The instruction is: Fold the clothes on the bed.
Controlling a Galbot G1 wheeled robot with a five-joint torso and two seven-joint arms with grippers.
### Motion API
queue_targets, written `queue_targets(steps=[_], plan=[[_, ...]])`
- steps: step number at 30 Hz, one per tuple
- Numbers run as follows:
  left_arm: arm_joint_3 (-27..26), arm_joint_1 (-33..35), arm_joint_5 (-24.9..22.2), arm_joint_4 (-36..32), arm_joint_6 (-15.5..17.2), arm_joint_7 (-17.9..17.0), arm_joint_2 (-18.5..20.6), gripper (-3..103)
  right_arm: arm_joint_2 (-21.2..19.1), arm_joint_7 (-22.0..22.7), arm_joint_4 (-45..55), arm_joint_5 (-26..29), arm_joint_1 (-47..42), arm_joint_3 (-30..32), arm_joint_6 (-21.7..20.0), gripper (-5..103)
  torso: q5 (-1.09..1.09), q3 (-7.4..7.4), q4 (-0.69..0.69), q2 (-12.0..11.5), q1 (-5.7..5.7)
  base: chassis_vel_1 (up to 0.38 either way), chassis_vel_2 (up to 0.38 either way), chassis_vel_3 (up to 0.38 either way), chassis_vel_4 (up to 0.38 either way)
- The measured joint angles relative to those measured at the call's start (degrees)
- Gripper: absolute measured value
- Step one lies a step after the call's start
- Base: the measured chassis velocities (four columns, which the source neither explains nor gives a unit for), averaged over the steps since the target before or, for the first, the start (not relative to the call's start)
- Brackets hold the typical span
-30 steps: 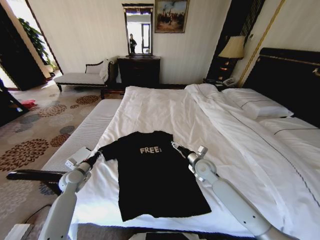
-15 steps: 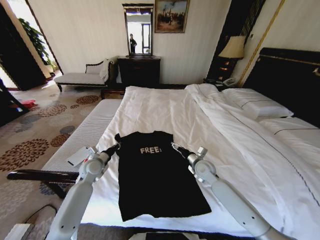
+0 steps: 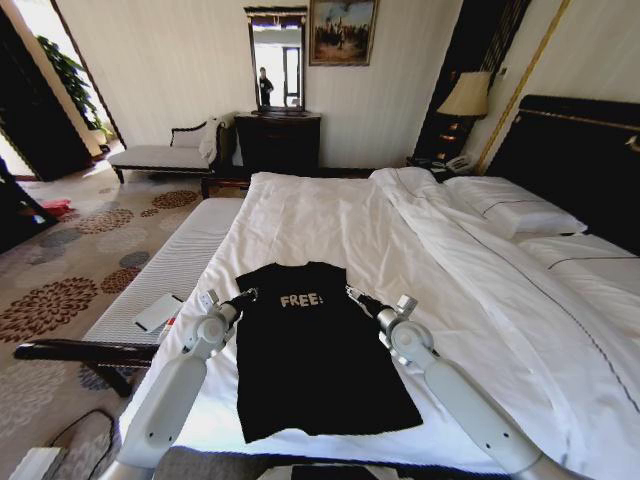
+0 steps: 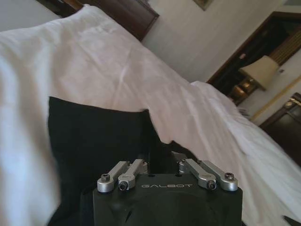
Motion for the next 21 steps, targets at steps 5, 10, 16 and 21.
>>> queue_targets(steps=[5,10,16,21], plan=[[0.1,1.9,-2.1,-4.7,1.8,0.6,1.4,50,0.2,0.0,-0.1,-0.1,0.3,-0.4,0.0,100,0.00,-0.01,-0.01,0.0,-0.01,0.000,0.000,0.000,0.000],[-2.2,2.1,-1.6,-1.9,1.3,-0.6,1.4,65,0.2,-0.1,0.0,-0.1,0.4,-0.3,0.0,100,-0.01,0.00,0.00,0.0,0.00,0.000,0.000,0.000,0.000],[-6.3,0.4,-2.3,3.9,0.9,-1.2,1.1,87,0.1,-0.1,0.5,0.0,0.2,0.0,0.1,100,-0.01,-0.01,-0.01,0.0,-0.01,0.000,0.000,0.000,0.000],[-8.4,-2.9,-3.3,11.4,1.3,-1.2,1.0,99,0.4,-0.2,1.4,0.0,0.2,-0.1,0.2,100,-0.01,0.00,0.00,0.0,-0.01,0.000,0.000,0.000,0.000]])
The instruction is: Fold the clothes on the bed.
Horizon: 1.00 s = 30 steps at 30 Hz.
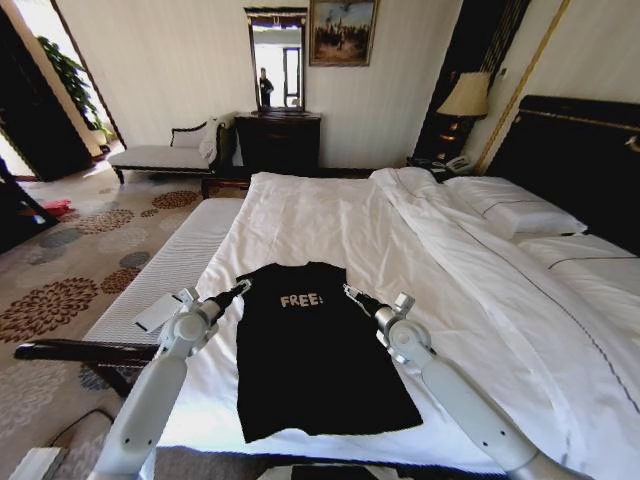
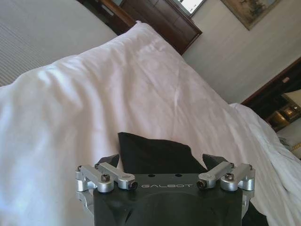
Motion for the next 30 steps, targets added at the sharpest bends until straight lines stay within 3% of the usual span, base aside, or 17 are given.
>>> queue_targets(steps=[9,16,21,25,27,30], plan=[[0.6,-7.9,2.9,14.4,-0.6,2.1,-5.1,100,0.5,0.0,0.2,0.3,0.5,-0.3,0.0,100,0.00,0.00,-0.02,0.0,0.01,0.000,0.000,0.000,0.000],[1.7,-10.8,5.6,18.9,-1.6,4.4,-7.6,103,0.0,0.0,0.0,0.5,0.8,-0.1,0.1,100,0.01,0.00,-0.02,0.0,0.01,0.000,0.000,0.000,0.000],[1.9,-12.7,7.0,21.9,-2.8,5.6,-8.5,92,-0.2,0.0,-0.4,1.0,1.4,-0.2,0.1,100,0.00,0.00,-0.01,0.0,0.01,0.000,0.000,0.000,0.000],[1.9,-13.4,7.3,22.8,-3.7,7.3,-8.5,71,-0.3,0.0,-0.9,1.2,2.1,-0.5,0.1,100,0.01,0.00,-0.01,0.0,0.01,0.000,0.000,0.000,0.000],[1.9,-13.5,7.4,22.9,-3.9,7.6,-8.5,71,-0.2,0.0,-1.0,1.2,2.2,-0.6,0.1,100,0.01,0.00,-0.01,0.0,0.01,0.000,0.000,0.000,0.000],[2.0,-13.6,7.8,23.2,-4.5,8.2,-8.4,55,-0.1,0.0,-1.4,1.2,2.6,-0.9,0.1,100,0.00,0.00,-0.01,0.0,0.01,0.000,0.000,0.000,0.000]])
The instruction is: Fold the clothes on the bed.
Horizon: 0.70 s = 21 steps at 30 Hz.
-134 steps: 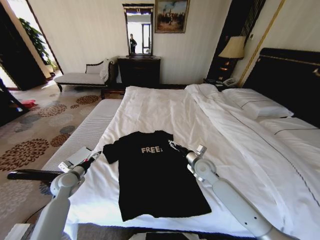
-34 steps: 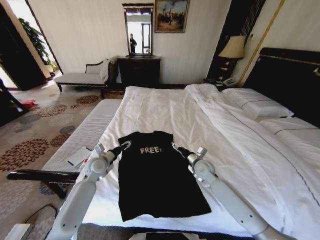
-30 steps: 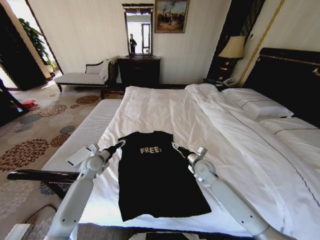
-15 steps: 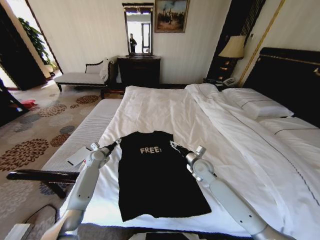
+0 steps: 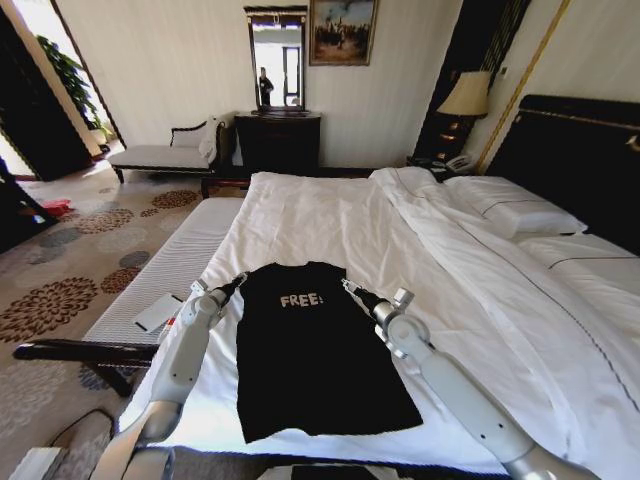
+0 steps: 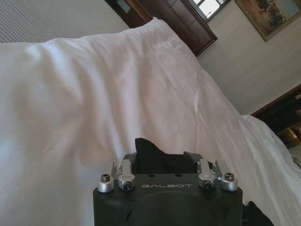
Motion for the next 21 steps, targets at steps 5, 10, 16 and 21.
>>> queue_targets(steps=[5,10,16,21], plan=[[0.0,0.0,0.5,0.1,-0.5,0.6,0.1,38,0.1,0.0,-0.4,0.0,0.6,-0.3,0.0,100,0.00,0.00,0.00,0.0,0.00,0.000,0.000,0.000,0.000],[0.0,0.3,1.0,0.1,-1.0,1.0,0.4,22,0.3,0.0,-1.7,-0.1,1.3,-0.5,0.1,100,0.00,0.00,0.00,0.0,0.00,0.000,0.000,0.000,0.000],[-0.2,0.7,1.5,-0.1,-1.5,1.2,0.8,2,0.8,0.0,-3.4,-0.3,2.9,-1.2,0.2,100,0.00,0.00,0.00,0.0,0.00,0.000,0.000,0.000,0.000],[-0.3,0.8,2.0,-0.2,-1.8,1.4,1.3,0,1.3,-0.1,-6.4,-0.4,6.1,-2.8,0.1,100,-0.01,0.00,-0.01,0.0,0.00,0.000,0.000,0.000,0.000]])
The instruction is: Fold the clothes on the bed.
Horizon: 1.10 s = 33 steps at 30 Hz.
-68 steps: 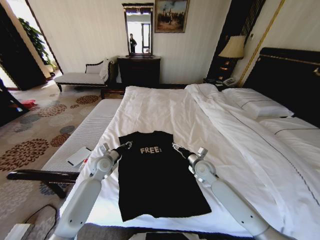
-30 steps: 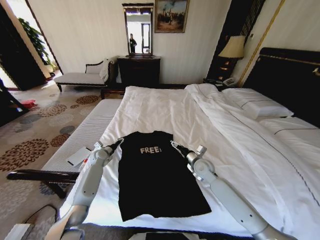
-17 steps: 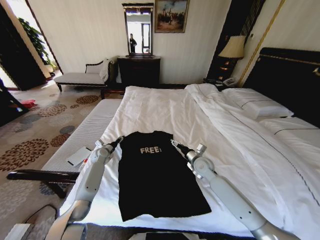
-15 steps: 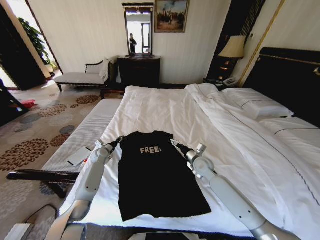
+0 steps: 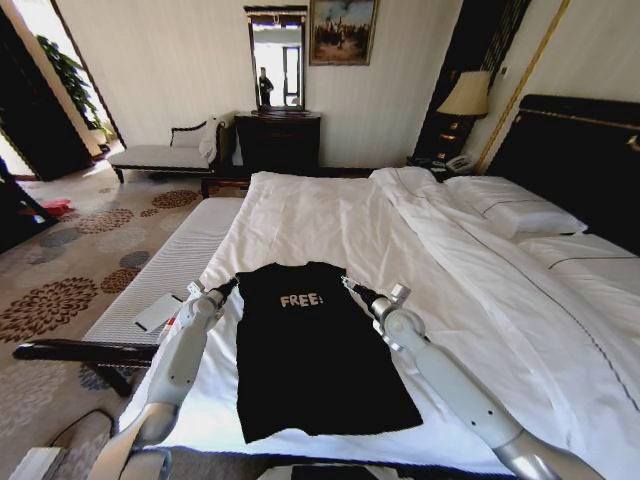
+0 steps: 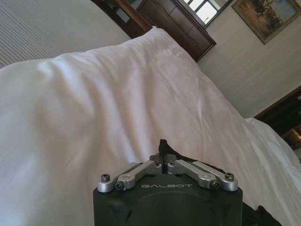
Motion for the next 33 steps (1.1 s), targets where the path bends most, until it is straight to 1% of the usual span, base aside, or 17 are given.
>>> queue_targets(steps=[2,6,7,9,10,11,15,16,18,20,21,23,27,29,33], plan=[[0.0,-0.1,0.0,0.0,0.0,0.0,0.2,0,0.3,-0.1,-1.3,0.0,1.2,-0.5,-0.1,100,-0.01,0.00,0.00,0.0,0.00,0.000,0.000,0.000,0.000],[0.1,-1.5,-0.3,0.1,-0.2,0.0,1.8,0,2.9,-0.3,-8.4,1.7,6.6,-2.6,-1.7,100,0.00,0.00,0.01,0.0,0.01,0.000,0.000,0.000,0.000],[0.1,-1.5,-0.3,0.1,-0.2,0.0,1.8,0,2.9,-0.3,-8.4,1.7,6.6,-2.6,-1.7,100,0.00,0.00,0.01,0.0,0.01,0.000,0.000,0.000,0.000],[0.4,-2.1,-0.5,0.4,-0.2,-0.1,2.5,0,4.8,-1.4,-12.4,1.9,9.2,-4.3,-2.7,100,0.00,0.00,0.00,0.0,0.01,0.000,0.000,0.000,0.000],[0.5,-2.3,-0.5,0.4,-0.2,-0.1,2.7,0,5.8,-2.1,-14.3,1.6,10.2,-5.0,-3.2,100,0.00,0.00,0.00,0.0,0.01,0.000,0.000,0.000,0.000],[0.5,-2.3,-0.5,0.4,-0.2,-0.1,2.7,0,5.8,-2.1,-14.3,1.6,10.2,-5.0,-3.2,100,0.00,0.00,0.00,0.0,0.01,0.000,0.000,0.000,0.000],[0.6,-2.7,-0.5,0.6,-0.2,-0.1,2.8,0,11.1,-4.7,-23.6,-0.4,13.8,-6.8,-4.0,100,0.00,0.01,0.02,0.0,0.01,0.000,0.000,0.000,0.000],[0.6,-2.7,-0.5,0.6,-0.2,-0.1,2.8,0,11.1,-4.7,-23.6,-0.4,13.8,-6.8,-4.0,100,0.00,0.01,0.02,0.0,0.01,0.000,0.000,0.000,0.000],[0.7,-3.0,-0.5,0.7,-0.2,-0.1,2.9,0,13.1,-6.3,-28.2,-1.7,15.5,-7.0,-4.1,100,0.00,0.01,0.03,0.0,0.01,0.000,0.000,0.000,0.000],[0.9,-3.3,-0.6,0.8,-0.2,-0.2,2.9,0,14.2,-7.3,-30.8,-2.3,16.5,-7.0,-4.0,100,0.01,0.01,0.02,0.0,0.01,0.000,0.000,0.000,0.000],[0.9,-3.3,-0.6,0.8,-0.2,-0.2,2.9,0,14.2,-7.3,-30.8,-2.3,16.5,-7.0,-4.0,100,0.01,0.01,0.02,0.0,0.01,0.000,0.000,0.000,0.000],[1.2,-3.6,-0.6,0.9,-0.3,-0.2,2.9,0,15.3,-8.8,-34.1,-3.0,17.7,-6.7,-3.4,100,0.00,0.00,0.00,0.0,0.01,0.000,0.000,0.000,0.000],[1.4,-3.6,-0.7,0.6,-0.3,-0.2,3.0,0,16.4,-9.9,-36.8,-4.6,18.9,-6.1,-2.4,100,0.01,0.01,0.02,0.0,0.01,0.000,0.000,0.000,0.000],[1.4,-3.6,-0.7,0.6,-0.3,-0.2,3.0,0,16.3,-9.9,-36.6,-4.6,18.9,-5.9,-2.3,100,0.01,0.01,0.02,0.0,0.01,0.000,0.000,0.000,0.000],[1.5,-3.6,-0.7,0.6,-0.3,0.0,3.2,0,14.7,-10.0,-34.0,-4.5,18.5,-5.8,-2.2,100,0.01,0.00,0.01,0.0,0.00,0.000,0.000,0.000,0.000]])
